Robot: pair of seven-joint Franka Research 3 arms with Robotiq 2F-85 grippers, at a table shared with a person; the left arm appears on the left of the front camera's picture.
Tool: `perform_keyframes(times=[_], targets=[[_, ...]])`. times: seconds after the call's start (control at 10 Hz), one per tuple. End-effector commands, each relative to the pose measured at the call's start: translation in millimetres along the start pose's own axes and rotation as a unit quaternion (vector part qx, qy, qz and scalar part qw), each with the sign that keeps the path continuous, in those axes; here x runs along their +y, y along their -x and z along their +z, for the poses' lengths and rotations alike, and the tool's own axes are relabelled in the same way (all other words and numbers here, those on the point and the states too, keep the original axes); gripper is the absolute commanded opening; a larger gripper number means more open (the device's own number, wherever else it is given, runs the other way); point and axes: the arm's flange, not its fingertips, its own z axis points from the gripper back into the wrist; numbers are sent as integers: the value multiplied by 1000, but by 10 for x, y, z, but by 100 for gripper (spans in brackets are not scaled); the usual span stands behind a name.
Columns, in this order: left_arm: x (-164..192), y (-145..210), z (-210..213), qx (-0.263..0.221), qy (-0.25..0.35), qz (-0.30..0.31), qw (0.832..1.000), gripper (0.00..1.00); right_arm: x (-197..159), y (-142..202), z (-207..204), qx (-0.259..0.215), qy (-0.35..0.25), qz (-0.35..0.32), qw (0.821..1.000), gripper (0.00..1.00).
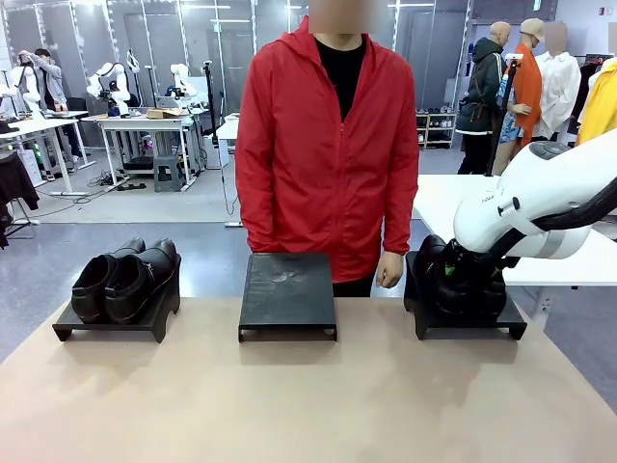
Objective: Place the shoes on the stand as instructed by the person.
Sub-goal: Pick up another pair of Shoes and place it on the Shoes Stand indicated by the person.
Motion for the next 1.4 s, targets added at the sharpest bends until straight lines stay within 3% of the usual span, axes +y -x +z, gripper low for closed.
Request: perform_keyframes(times=[0.0, 0.3, 0.6, 1.0, 1.1, 1.3], targets=[[0, 14, -2, -3, 9, -11, 1000, 100, -43, 283, 481, 2, -35, 19, 999, 100], [0, 14, -2, -3, 9, -11, 1000, 100, -254, 769, 1321, 9, -146, 29, 989, 100], [0, 14, -2, -3, 9, -11, 1000, 100, -788, 1543, 1849, 33, -292, 33, 955, 100], [0, 14, -2, -3, 9, -11, 1000, 100, -1442, 2545, 1817, 56, -477, 39, 876, 100], [0, 14, -2, -3, 9, -11, 1000, 100, -1544, 2796, 1729, 38, -510, 38, 859, 100], [0, 14, -2, -3, 9, -11, 1000, 100, -1699, 3185, 1474, 38, -539, 11, 841, 100]])
